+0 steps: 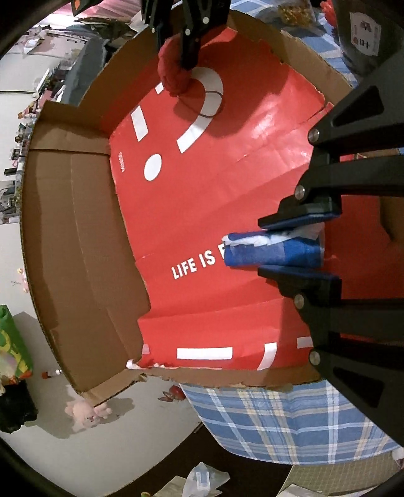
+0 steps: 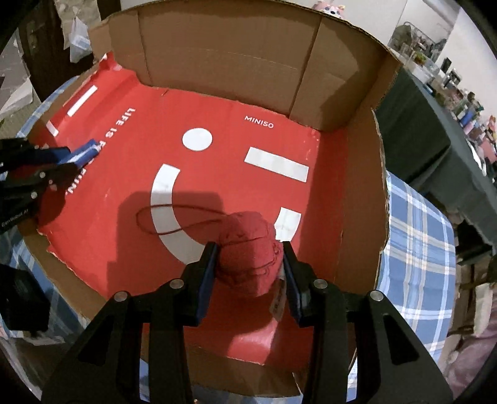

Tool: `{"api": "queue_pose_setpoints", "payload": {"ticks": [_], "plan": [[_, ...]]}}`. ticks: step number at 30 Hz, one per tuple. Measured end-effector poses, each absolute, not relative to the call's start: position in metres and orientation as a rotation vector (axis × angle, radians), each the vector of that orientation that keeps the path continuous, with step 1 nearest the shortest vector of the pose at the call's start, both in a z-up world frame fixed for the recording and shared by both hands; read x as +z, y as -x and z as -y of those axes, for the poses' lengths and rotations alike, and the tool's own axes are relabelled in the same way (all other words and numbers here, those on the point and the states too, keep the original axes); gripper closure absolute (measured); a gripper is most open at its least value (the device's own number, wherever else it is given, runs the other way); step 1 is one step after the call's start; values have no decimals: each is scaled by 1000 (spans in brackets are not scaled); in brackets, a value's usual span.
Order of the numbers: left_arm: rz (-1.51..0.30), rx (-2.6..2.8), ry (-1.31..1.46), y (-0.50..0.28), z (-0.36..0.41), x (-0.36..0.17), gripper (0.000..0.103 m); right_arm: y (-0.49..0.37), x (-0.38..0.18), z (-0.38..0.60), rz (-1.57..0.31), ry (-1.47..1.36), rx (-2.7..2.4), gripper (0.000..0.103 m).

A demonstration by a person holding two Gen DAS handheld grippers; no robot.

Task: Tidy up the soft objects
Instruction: 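Open both grippers to release the blue cloth and red bunny in the box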

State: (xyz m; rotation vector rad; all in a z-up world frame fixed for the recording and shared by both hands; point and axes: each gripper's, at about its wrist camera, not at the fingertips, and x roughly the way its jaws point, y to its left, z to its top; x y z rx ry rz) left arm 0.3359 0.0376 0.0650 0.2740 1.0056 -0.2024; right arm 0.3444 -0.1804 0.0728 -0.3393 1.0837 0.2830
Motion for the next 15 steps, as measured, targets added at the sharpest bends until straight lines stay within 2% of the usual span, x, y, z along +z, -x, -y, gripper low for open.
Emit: {"api": "queue_pose_setpoints", "payload": {"ticks": [8, 15], "plan": [[-1009, -203, -291, -337, -36, 61, 76, -342, 60, 172, -1108, 427, 267, 63], [-1004, -193, -317, -339, -33, 56, 69, -344, 56, 171, -1094, 471, 233, 63]]}}
